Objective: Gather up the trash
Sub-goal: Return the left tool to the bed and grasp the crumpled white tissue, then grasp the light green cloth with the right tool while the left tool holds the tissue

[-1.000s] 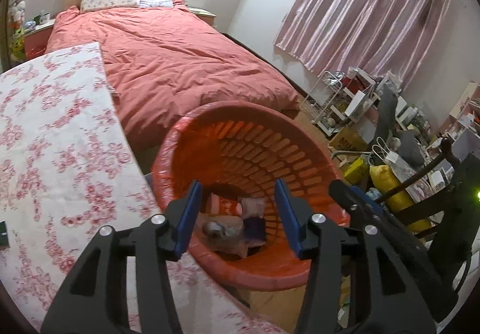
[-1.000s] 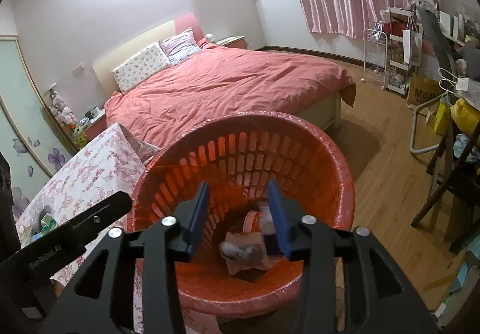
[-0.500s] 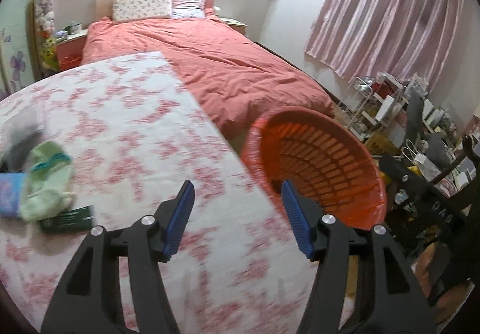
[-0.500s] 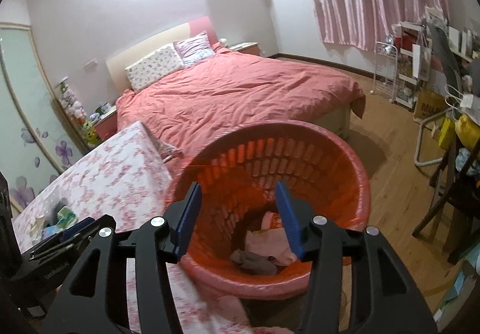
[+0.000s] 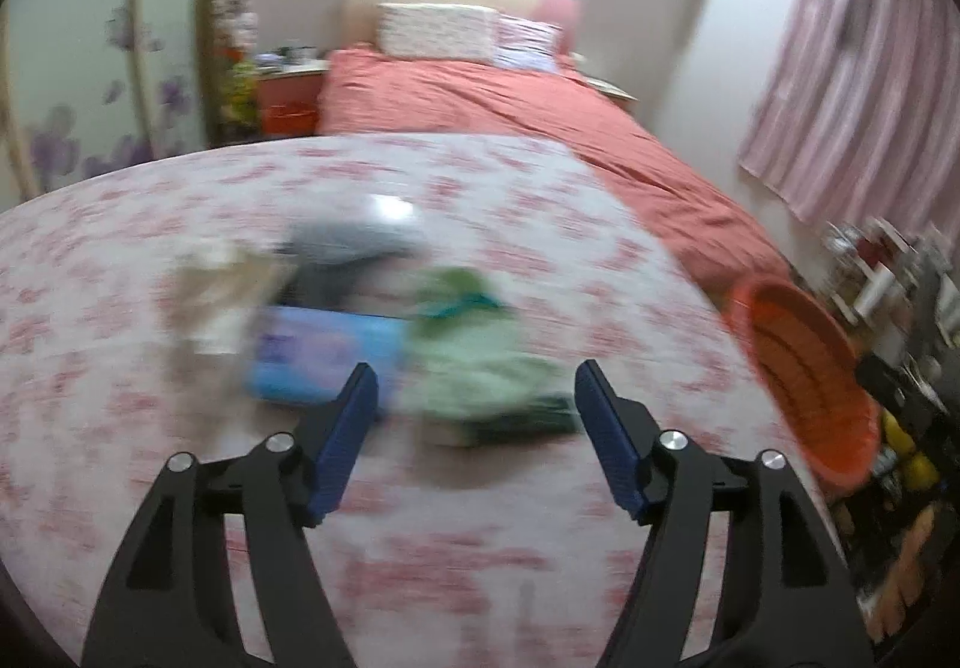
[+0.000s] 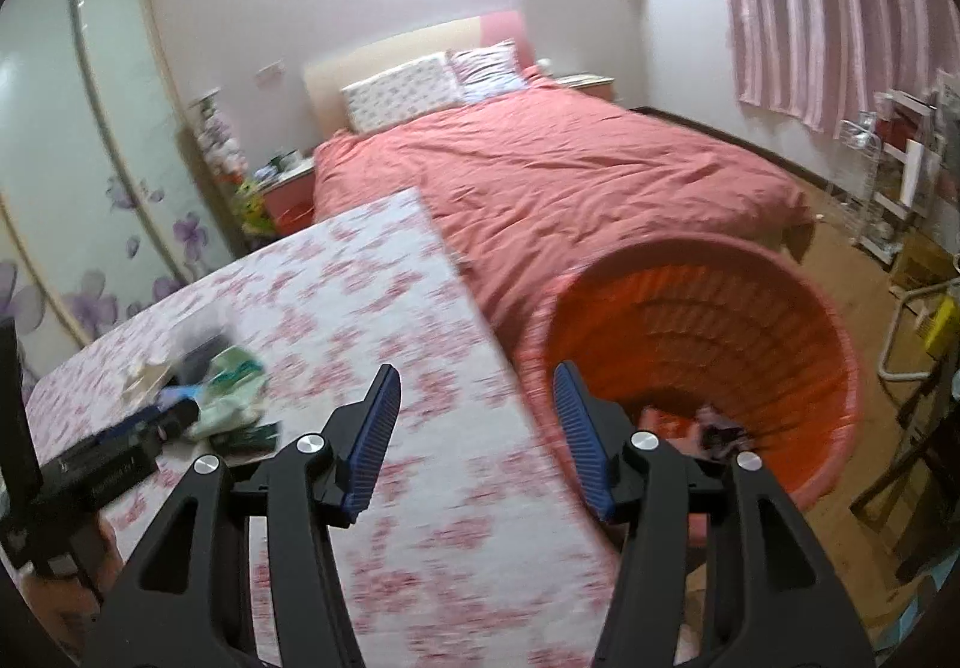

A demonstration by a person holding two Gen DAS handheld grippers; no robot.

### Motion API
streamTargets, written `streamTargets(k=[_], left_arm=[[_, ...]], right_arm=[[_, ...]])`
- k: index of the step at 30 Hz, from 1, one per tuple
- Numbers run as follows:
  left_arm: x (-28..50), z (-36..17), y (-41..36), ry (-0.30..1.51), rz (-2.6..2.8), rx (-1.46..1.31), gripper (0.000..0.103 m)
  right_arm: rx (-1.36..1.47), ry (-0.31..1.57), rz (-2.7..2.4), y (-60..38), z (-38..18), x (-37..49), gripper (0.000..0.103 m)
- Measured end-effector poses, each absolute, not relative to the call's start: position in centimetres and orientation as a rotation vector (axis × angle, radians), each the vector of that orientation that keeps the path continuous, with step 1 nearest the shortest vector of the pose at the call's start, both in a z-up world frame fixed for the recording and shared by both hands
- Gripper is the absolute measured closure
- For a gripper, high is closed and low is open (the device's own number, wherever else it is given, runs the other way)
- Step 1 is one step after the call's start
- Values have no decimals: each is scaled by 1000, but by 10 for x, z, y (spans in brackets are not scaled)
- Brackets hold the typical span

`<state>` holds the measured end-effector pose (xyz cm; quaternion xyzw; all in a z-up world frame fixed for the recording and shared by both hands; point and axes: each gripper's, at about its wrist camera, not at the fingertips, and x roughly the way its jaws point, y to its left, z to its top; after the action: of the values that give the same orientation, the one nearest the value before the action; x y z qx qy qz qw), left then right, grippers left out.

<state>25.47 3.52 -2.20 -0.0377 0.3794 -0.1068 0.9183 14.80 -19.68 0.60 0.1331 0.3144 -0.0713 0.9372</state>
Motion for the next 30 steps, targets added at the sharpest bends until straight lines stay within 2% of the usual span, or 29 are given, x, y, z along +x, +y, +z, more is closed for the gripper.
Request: streamTargets(k=[7, 17, 25, 30], left_arm=[[282, -26, 115, 774, -22, -162, 19], [337, -52, 133, 859, 11, -199, 16], [348, -66, 139, 896, -17, -223, 37], [344, -65, 140, 880, -30, -210, 47]], right_arm=[[189, 692, -57, -143, -4, 166, 46], [153, 745, -28, -113, -17, 181, 46], [148, 767, -20, -106, -22, 188, 46], [150, 777, -14, -102, -24, 191, 46]])
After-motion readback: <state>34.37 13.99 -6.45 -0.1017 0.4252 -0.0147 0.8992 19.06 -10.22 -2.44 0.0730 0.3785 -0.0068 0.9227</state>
